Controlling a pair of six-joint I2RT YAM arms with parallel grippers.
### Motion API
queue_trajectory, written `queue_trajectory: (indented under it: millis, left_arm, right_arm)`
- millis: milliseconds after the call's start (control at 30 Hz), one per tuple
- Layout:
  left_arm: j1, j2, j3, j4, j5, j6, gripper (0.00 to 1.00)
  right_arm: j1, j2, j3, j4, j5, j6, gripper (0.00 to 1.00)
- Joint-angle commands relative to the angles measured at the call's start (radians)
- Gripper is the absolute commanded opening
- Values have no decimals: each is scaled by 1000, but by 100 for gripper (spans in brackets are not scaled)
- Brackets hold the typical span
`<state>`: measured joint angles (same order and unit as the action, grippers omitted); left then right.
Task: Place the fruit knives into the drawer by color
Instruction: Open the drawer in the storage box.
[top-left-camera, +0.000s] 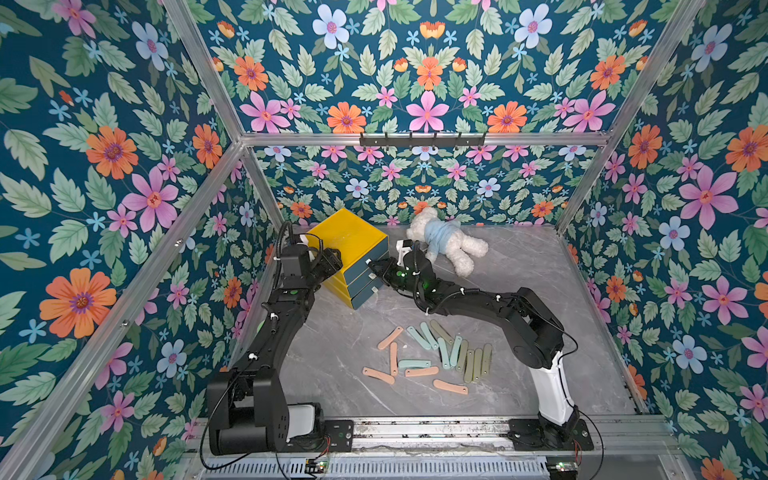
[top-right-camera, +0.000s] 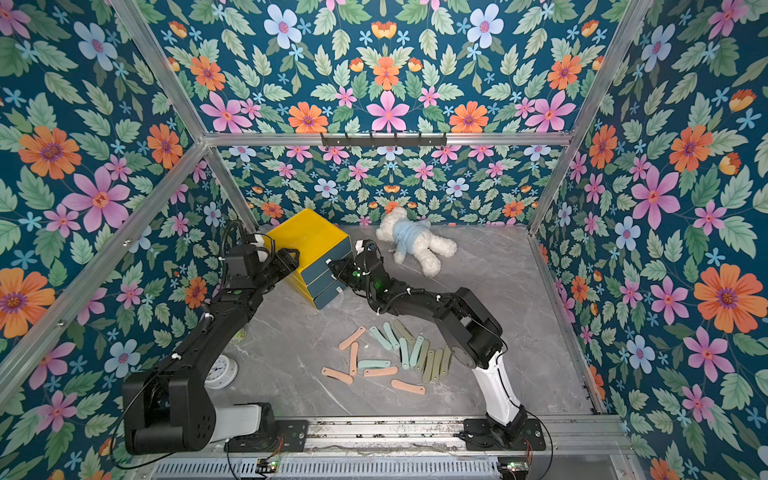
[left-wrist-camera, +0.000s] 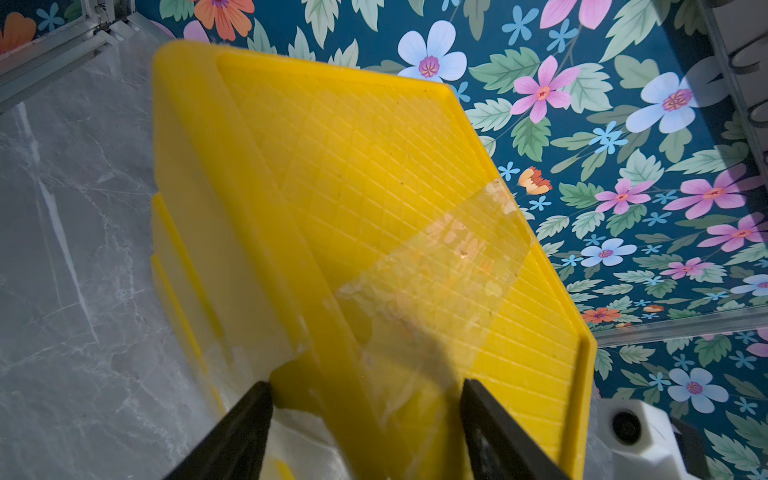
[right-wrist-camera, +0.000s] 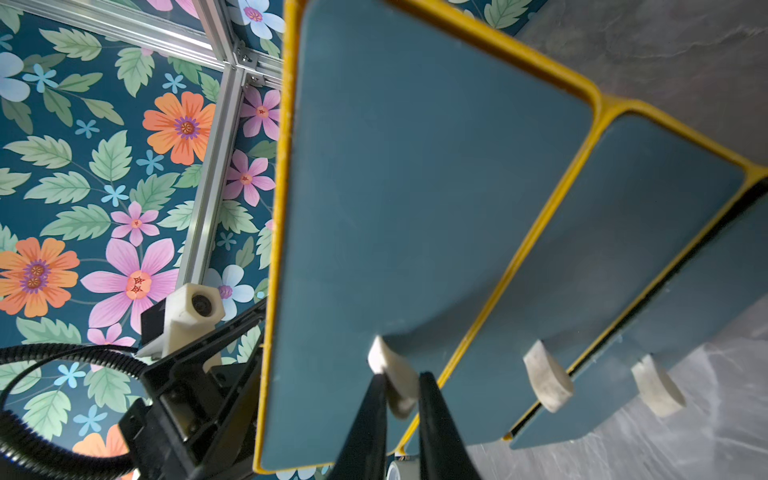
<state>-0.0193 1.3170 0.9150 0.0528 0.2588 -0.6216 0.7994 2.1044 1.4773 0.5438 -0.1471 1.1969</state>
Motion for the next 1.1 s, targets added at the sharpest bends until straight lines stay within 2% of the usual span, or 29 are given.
queue_trajectory:
  millis: [0,33,67,367,700,967,1000,1067]
  left_arm:
    - [1,3,-1,4,10,3,73]
    - [0,5,-1,4,10,3,73]
    - [0,5,-1,5,12,3,73]
    - [1,8,1,3,12,2,72]
    - [0,15,2,6,13,2,72]
    - [0,24,8,10,12,-3,72]
    - [1,24,10,10,13,-3,74]
    - [1,19,12,10,13,-3,81]
  right_arm:
    - [2,-9,-9,20,28,6,6]
    - [4,-13,-20,32,31,4,0]
    - [4,-20,-31,43,35,5,0]
    - [26,-124,-185,107,54,-8,0]
    - [37,-296,-434,152,68,-21,0]
    - [49,-378,-524,137,77,-38,0]
    - [49,-383,-530,139,73,-45,1]
    - [50,-402,-534,137,64,-68,16]
